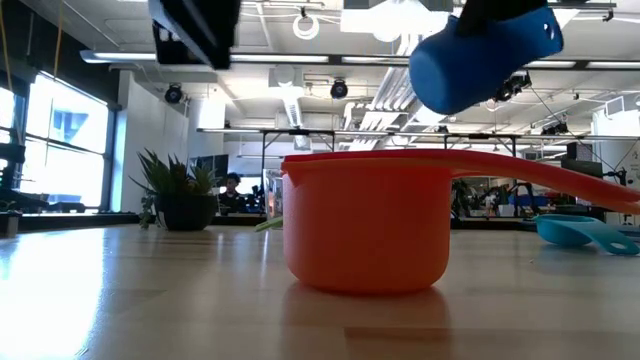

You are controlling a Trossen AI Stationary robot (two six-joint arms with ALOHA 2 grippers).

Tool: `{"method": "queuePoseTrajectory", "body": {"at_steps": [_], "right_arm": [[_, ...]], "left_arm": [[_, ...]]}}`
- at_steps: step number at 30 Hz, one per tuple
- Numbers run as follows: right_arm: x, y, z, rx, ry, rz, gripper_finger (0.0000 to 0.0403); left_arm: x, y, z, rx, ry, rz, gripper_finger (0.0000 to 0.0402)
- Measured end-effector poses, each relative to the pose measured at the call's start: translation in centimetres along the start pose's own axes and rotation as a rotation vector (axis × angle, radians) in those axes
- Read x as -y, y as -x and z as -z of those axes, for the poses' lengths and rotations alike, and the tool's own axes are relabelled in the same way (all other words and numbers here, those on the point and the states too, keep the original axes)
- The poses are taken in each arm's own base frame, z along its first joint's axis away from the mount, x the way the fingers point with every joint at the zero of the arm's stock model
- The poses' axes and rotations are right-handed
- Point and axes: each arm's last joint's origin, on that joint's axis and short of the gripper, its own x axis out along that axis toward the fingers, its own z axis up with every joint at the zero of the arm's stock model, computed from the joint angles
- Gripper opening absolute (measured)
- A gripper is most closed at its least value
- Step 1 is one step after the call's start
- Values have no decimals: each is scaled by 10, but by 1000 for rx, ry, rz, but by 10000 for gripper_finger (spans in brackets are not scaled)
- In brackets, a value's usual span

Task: Nest measuring cups in basket
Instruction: Stack the blue measuring cup into the red measuring cup

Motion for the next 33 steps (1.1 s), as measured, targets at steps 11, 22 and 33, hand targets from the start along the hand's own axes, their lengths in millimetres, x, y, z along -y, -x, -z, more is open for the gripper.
{"method": "queuePoseTrajectory", "body": {"at_steps": [11, 22, 33], "right_arm": [[7, -1, 3, -59, -30, 54, 5], [9, -1, 4, -71, -37, 72, 6], [9, -1, 2, -66, -45, 61, 6]], "left_arm": [[4, -48, -1, -66, 29, 44, 62], [7, -77, -1, -89, 49, 88, 62], [8, -91, -2, -79, 48, 115, 62]]}}
